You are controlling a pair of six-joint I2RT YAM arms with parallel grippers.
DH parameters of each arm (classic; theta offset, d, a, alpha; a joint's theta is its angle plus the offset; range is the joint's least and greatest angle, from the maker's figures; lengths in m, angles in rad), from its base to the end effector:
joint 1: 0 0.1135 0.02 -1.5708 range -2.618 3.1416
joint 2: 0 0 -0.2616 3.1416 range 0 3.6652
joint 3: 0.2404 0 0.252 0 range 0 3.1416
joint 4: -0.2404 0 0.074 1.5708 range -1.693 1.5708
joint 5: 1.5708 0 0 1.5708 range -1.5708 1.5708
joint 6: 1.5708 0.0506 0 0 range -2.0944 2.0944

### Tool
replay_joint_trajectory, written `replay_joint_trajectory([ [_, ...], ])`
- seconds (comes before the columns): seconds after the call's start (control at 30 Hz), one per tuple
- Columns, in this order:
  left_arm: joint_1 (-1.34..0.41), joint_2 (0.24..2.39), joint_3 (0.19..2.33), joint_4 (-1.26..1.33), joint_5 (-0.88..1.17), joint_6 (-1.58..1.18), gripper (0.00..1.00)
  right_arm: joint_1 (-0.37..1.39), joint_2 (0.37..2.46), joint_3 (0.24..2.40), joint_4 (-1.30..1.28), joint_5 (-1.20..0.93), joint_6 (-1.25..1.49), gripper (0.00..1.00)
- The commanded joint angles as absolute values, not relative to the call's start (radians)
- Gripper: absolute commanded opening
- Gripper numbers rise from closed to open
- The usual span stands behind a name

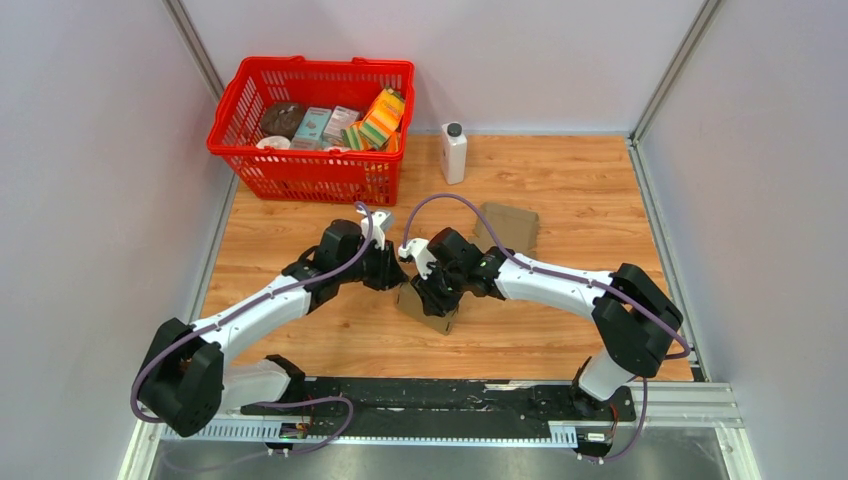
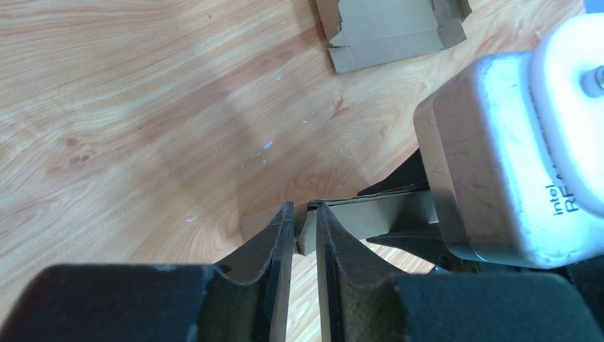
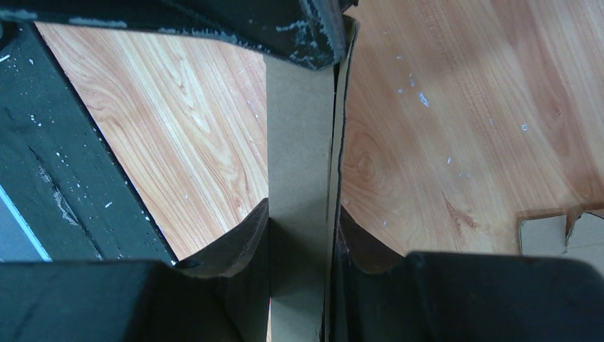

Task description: Fold the paper box

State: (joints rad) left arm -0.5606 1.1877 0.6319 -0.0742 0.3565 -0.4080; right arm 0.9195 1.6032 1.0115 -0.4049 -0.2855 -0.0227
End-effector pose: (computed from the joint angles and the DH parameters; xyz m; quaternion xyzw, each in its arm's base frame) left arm 0.2107 -0.1531 0.2064 0.1470 0.8686 -0.3476 0.3212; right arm 0.1897 0.2724 0.1853 -0.4668 0.8276 0.2445 0.1934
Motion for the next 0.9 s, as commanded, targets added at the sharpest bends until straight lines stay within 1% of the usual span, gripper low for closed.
replay_joint_trajectory([
  [0.0,-0.58,1.163,0.663,-0.035,0.359,-0.376,0.26,0.919,1.598,1.002,-0.373,-0.304,-0.026,0.26],
  [0.03,-0.586,1.161,0.663,-0.038,0.353,-0.376,0.24,0.919,1.595,1.003,-0.371,-0.304,-0.025,0.26],
  [0.07,-0.587,1.16,0.664,-0.038,0.347,-0.376,0.2,0.92,1.597,1.003,-0.373,-0.305,-0.025,0.26],
  [0.13,-0.594,1.157,0.663,-0.04,0.339,-0.376,0.16,0.92,1.597,1.003,-0.371,-0.302,-0.026,0.26],
  [0.17,-0.597,1.157,0.663,-0.04,0.337,-0.374,0.1,0.919,1.597,1.003,-0.373,-0.298,-0.026,0.26],
  [0.2,-0.6,1.157,0.664,-0.044,0.331,-0.371,0.07,0.919,1.597,1.003,-0.373,-0.293,-0.022,0.26],
  [0.37,-0.638,1.143,0.649,-0.086,0.253,-0.347,0.0,0.919,1.594,1.002,-0.371,-0.287,-0.021,0.26],
  [0.47,-0.65,1.134,0.631,-0.089,0.233,-0.337,0.0,0.919,1.591,1.002,-0.37,-0.259,-0.018,0.28],
  [0.5,-0.653,1.123,0.626,-0.092,0.227,-0.334,0.0,0.919,1.589,1.002,-0.37,-0.246,-0.015,0.32],
  [0.63,-0.666,1.092,0.591,-0.094,0.198,-0.331,0.0,0.922,1.582,1.002,-0.367,-0.203,-0.006,0.38],
  [0.87,-0.681,1.066,0.512,-0.031,0.193,-0.379,0.0,0.919,1.595,1.0,-0.348,-0.206,0.028,0.41],
])
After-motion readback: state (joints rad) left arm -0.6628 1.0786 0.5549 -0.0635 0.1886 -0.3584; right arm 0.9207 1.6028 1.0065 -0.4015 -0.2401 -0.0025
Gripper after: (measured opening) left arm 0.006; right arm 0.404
